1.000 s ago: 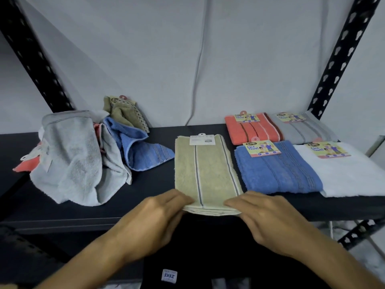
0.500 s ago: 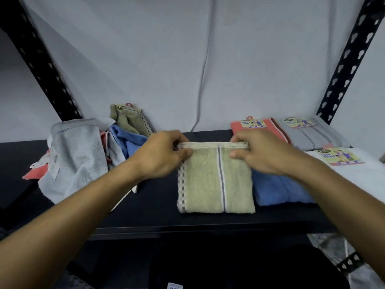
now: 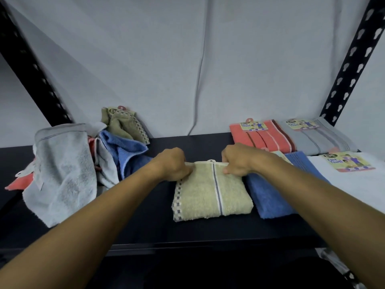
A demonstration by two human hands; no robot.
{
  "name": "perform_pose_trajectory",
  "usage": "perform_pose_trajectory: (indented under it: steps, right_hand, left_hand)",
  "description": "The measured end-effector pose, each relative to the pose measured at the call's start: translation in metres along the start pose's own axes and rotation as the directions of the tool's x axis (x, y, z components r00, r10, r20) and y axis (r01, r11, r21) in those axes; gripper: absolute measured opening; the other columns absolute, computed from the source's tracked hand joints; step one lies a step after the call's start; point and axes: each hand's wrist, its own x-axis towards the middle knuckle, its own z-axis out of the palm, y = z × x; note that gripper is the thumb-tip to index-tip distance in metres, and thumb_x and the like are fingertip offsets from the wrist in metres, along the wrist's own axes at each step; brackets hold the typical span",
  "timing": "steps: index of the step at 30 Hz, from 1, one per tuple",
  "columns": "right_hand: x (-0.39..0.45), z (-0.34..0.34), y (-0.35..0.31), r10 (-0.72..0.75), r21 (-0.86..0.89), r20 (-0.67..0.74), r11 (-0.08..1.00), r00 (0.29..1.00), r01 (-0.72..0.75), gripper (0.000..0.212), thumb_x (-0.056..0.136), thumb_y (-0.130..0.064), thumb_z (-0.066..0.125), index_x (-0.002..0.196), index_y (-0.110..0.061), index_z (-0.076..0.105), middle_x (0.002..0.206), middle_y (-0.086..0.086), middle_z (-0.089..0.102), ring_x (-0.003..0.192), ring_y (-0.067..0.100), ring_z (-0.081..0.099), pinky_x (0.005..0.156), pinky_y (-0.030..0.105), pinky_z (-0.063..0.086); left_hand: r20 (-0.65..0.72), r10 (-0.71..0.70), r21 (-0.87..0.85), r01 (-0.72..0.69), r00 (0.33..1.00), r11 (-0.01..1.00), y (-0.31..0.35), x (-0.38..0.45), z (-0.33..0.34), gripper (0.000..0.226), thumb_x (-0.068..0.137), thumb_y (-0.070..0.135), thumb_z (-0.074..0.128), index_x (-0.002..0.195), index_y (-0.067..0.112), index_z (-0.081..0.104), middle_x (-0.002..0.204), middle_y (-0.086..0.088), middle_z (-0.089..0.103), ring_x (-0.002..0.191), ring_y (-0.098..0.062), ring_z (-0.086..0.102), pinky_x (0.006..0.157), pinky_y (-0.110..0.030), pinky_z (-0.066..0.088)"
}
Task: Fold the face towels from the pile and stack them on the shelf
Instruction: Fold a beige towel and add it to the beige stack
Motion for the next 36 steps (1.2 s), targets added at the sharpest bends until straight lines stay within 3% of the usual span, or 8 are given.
perform_pose_trajectory:
  steps: [5, 12, 17, 21, 26, 30, 33, 36]
  right_hand:
    - [0.002, -0.002, -0.006, 0.025, -0.017, 0.01, 1.0, 1.0, -0.025, 0.004, 0.081, -0.007, 0.058, 0.08, -0.003, 0.058, 0.073, 0.006, 0.054, 0.064, 0.022, 0.048, 0.054, 0.03, 0.037]
    - [-0.011, -0.008, 0.001, -0.087, 0.119, -0.083, 0.988, 0.993, 0.097, 0.015, 0.089, -0.01, 0.06, 0.103, -0.007, 0.063, 0.104, 0.006, 0.061, 0.091, 0.02, 0.058, 0.08, 0.034, 0.051]
    - [-0.02, -0.011, 0.011, -0.162, 0.123, -0.311, 0.97, 0.937, 0.209, 0.005, 0.095, -0.014, 0.053, 0.1, -0.016, 0.053, 0.108, -0.002, 0.041, 0.096, 0.017, 0.048, 0.084, 0.029, 0.042]
    - [-0.027, -0.029, 0.016, -0.198, 0.061, -0.441, 0.967, 0.876, 0.249, 0.006, 0.095, -0.017, 0.057, 0.099, -0.016, 0.053, 0.104, 0.001, 0.052, 0.094, 0.019, 0.048, 0.079, 0.032, 0.04]
    - [-0.049, -0.049, 0.012, -0.317, -0.133, -0.695, 0.939, 0.646, 0.317, 0.055, 0.09, -0.015, 0.056, 0.142, -0.019, 0.038, 0.116, 0.005, 0.053, 0.094, 0.025, 0.054, 0.074, 0.039, 0.048]
    - [-0.071, -0.022, 0.005, -0.476, -0.399, -0.769, 0.879, 0.427, 0.262, 0.031, 0.081, -0.014, 0.046, 0.105, -0.002, 0.063, 0.093, 0.011, 0.057, 0.075, 0.03, 0.058, 0.049, 0.038, 0.05]
    - [-0.092, 0.026, -0.001, -0.556, -0.488, -0.706, 0.831, 0.438, 0.267, 0.008, 0.076, -0.005, 0.059, 0.083, -0.005, 0.063, 0.082, 0.008, 0.054, 0.068, 0.027, 0.053, 0.046, 0.04, 0.047]
    - [-0.113, 0.076, -0.003, -0.587, -0.484, -0.605, 0.807, 0.538, 0.337, 0.022, 0.065, -0.003, 0.074, 0.083, -0.01, 0.064, 0.079, 0.003, 0.053, 0.067, 0.022, 0.051, 0.046, 0.034, 0.044]
  left_hand:
    - [0.221, -0.031, -0.045, 0.042, 0.975, 0.998, 0.005, 0.006, -0.016, 0.034, 0.085, 0.036, 0.071, 0.098, 0.005, 0.071, 0.096, -0.005, 0.071, 0.085, -0.022, 0.068, 0.072, -0.031, 0.053]
    - [0.341, -0.032, -0.147, 0.087, 0.939, 0.985, 0.002, 0.015, -0.021, 0.038, 0.077, 0.029, 0.08, 0.104, 0.005, 0.071, 0.088, -0.004, 0.062, 0.075, -0.018, 0.051, 0.06, -0.026, 0.041]
    - [0.21, 0.103, -0.285, -0.04, 0.972, 0.958, -0.004, 0.014, -0.026, 0.026, 0.079, 0.028, 0.08, 0.095, 0.016, 0.064, 0.09, 0.003, 0.065, 0.078, -0.013, 0.057, 0.063, -0.025, 0.045]
    - [-0.061, 0.202, -0.125, -0.208, 0.978, 0.97, -0.002, 0.006, -0.048, 0.033, 0.082, 0.038, 0.077, 0.102, 0.018, 0.059, 0.099, 0.002, 0.065, 0.089, -0.018, 0.062, 0.079, -0.033, 0.051]
    - [-0.567, 0.408, 0.075, -0.448, 0.716, 0.891, -0.009, -0.017, -0.062, 0.039, 0.086, 0.029, 0.071, 0.12, 0.015, 0.059, 0.102, 0.0, 0.063, 0.094, -0.021, 0.058, 0.082, -0.036, 0.049]
    - [-0.692, 0.576, 0.369, -0.473, 0.435, 0.8, -0.022, -0.051, -0.036, 0.025, 0.08, 0.032, 0.059, 0.097, 0.013, 0.06, 0.093, -0.004, 0.061, 0.085, -0.024, 0.054, 0.05, -0.041, 0.049]
    - [-0.604, 0.691, 0.502, -0.484, 0.396, 0.717, -0.034, -0.082, 0.003, 0.016, 0.082, 0.022, 0.067, 0.089, 0.008, 0.065, 0.096, -0.005, 0.064, 0.083, -0.025, 0.057, 0.051, -0.036, 0.045]
    - [-0.453, 0.753, 0.505, -0.559, 0.477, 0.658, -0.05, -0.107, 0.047, 0.015, 0.086, 0.022, 0.066, 0.091, 0.008, 0.068, 0.099, -0.004, 0.064, 0.083, -0.025, 0.06, 0.057, -0.036, 0.05]
